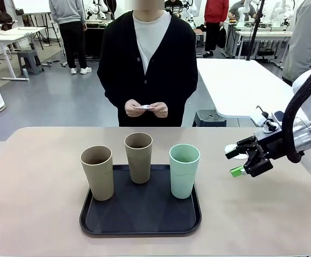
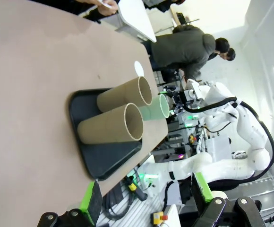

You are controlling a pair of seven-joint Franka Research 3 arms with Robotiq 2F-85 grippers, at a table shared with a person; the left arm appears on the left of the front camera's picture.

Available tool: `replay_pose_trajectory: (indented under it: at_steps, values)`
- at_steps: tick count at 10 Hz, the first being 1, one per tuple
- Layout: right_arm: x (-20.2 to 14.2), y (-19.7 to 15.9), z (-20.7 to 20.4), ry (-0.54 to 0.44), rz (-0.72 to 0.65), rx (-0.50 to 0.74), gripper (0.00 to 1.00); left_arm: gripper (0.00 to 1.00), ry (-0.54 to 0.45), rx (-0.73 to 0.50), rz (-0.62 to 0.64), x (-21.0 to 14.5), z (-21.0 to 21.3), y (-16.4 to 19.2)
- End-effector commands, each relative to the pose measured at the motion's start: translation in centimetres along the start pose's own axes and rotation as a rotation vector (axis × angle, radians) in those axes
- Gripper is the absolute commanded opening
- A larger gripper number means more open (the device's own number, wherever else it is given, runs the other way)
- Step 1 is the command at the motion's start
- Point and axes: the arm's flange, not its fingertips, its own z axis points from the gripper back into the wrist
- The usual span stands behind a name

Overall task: Place coasters on the table and set cups on them.
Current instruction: Pick up one Reusable plastic cup and place it on a coaster set by the human.

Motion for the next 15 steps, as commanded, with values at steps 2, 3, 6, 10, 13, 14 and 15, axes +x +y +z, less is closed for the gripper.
replay_pose_trajectory:
  at_steps: [2, 3, 6, 10, 13, 14, 15]
  values:
    - [-0.1, 0.0, -0.6, -0.115, 0.013, 0.041, 1.0, 1.0, -0.008, -0.008, -0.001, 0.1, -0.1, -0.1]
    - [-1.0, 0.3, -1.3, -0.18, 0.052, 0.051, 1.0, 1.0, -0.008, -0.008, -0.001, 0.1, -0.1, -0.1]
    - [-3.3, 1.0, -3.1, -0.303, 0.139, 0.037, 1.0, 1.0, -0.008, -0.008, -0.001, 0.1, -0.1, -0.1]
    - [-4.5, 0.3, -6.9, -0.424, 0.152, 0.034, 1.0, 1.0, -0.008, -0.008, -0.001, 0.1, -0.1, -0.1]
    - [-3.6, 0.1, -9.0, -0.423, 0.174, 0.03, 1.0, 1.0, -0.008, -0.008, -0.001, 0.1, -0.1, -0.1]
    - [-3.1, -0.2, -9.8, -0.425, 0.179, 0.024, 1.0, 1.0, -0.008, -0.008, -0.001, 0.1, -0.1, -0.1]
    - [-2.7, -0.4, -10.3, -0.424, 0.176, 0.029, 1.0, 1.0, -0.008, -0.008, -0.001, 0.1, -0.1, -0.1]
